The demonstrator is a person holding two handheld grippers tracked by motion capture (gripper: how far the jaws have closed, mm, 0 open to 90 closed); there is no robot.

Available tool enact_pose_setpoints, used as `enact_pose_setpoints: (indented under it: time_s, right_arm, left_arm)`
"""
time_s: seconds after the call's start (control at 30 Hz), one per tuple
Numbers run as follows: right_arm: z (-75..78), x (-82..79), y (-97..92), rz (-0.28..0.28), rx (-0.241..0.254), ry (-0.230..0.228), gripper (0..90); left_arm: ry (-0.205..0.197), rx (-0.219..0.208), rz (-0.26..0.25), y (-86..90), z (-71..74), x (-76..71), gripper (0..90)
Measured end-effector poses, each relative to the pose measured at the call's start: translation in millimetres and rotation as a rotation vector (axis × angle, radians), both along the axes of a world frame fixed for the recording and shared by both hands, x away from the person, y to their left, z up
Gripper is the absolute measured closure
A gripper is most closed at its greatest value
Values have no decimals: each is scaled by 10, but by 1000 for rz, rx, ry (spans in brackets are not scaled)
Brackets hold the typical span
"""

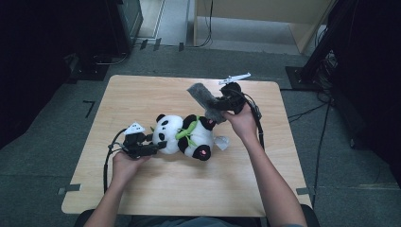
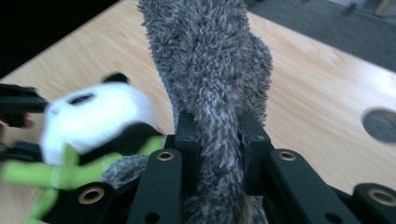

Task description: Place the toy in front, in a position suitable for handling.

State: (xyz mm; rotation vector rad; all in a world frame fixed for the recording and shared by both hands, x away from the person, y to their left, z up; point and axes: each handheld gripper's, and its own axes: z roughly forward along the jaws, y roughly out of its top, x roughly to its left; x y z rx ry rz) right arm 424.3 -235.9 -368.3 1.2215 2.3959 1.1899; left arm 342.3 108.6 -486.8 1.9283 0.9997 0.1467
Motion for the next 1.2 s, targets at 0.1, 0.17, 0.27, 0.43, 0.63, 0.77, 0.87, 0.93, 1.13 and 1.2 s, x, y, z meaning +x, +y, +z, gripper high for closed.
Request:
enact_pose_setpoints:
  time_s: [0.1,0.17,0.27,0.43,0.63,0.77,0.87,0.93,1.13,1.2]
  right_arm:
    - [65,-10,99,17,9,-12,748]
    - [120,-3,208,37,8,-20,748]
    - [177,18,380,67,13,-30,748]
    - [191,51,693,118,9,-38,746]
    - [57,110,1036,168,-14,-2,746]
    - [-55,110,1234,202,-28,22,742]
    - [-166,69,1399,243,-43,44,740]
    - [-200,63,1434,254,-54,54,739]
    - [-357,42,1403,265,-51,76,734]
    - [-367,46,1345,262,-48,78,732]
  left_arm:
    - [-1,1,-1,1,0,1,363]
    - [-2,1,-1,2,-1,2,363]
    - [-2,1,0,0,1,0,363]
    - [-2,-4,3,-4,1,0,363]
    - [1,2,-4,4,3,5,363]
    - [2,0,-3,3,3,6,363]
    - [3,-2,0,0,4,5,363]
    - [3,0,-1,0,4,5,363]
    - [10,9,9,-15,14,5,366]
    - [14,10,9,-16,18,7,368]
